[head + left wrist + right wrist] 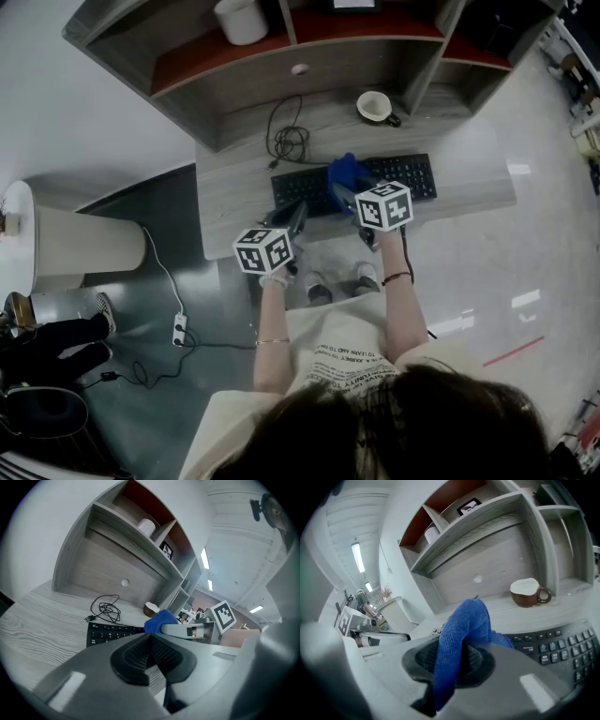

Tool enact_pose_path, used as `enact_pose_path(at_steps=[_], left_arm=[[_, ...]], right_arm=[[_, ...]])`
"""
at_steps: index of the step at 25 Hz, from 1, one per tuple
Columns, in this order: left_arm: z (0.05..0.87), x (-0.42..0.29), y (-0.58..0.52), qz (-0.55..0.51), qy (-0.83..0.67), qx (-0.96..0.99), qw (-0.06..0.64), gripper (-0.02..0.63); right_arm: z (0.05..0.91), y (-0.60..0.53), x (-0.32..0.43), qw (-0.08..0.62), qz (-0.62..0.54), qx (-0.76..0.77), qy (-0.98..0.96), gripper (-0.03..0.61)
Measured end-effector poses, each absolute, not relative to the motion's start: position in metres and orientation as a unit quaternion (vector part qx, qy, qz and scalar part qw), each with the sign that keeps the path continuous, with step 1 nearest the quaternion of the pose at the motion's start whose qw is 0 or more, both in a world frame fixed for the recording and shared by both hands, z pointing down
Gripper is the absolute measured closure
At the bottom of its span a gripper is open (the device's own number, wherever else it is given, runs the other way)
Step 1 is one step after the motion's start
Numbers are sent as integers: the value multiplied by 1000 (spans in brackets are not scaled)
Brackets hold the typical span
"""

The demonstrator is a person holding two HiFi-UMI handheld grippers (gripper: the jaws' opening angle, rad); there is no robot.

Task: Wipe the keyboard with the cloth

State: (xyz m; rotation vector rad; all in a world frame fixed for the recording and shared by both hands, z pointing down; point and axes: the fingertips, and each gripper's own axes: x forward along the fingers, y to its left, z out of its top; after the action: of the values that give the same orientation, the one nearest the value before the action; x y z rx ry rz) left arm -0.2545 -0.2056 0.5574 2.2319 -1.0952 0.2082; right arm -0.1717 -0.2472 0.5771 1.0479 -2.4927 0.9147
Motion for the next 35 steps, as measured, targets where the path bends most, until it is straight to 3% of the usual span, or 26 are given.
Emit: enact_pose_path(at_steps=[35], left_arm=[[564, -329, -196, 96, -394, 860, 309, 612]], right_arm=[[576, -238, -244, 123, 315, 389, -857, 520]])
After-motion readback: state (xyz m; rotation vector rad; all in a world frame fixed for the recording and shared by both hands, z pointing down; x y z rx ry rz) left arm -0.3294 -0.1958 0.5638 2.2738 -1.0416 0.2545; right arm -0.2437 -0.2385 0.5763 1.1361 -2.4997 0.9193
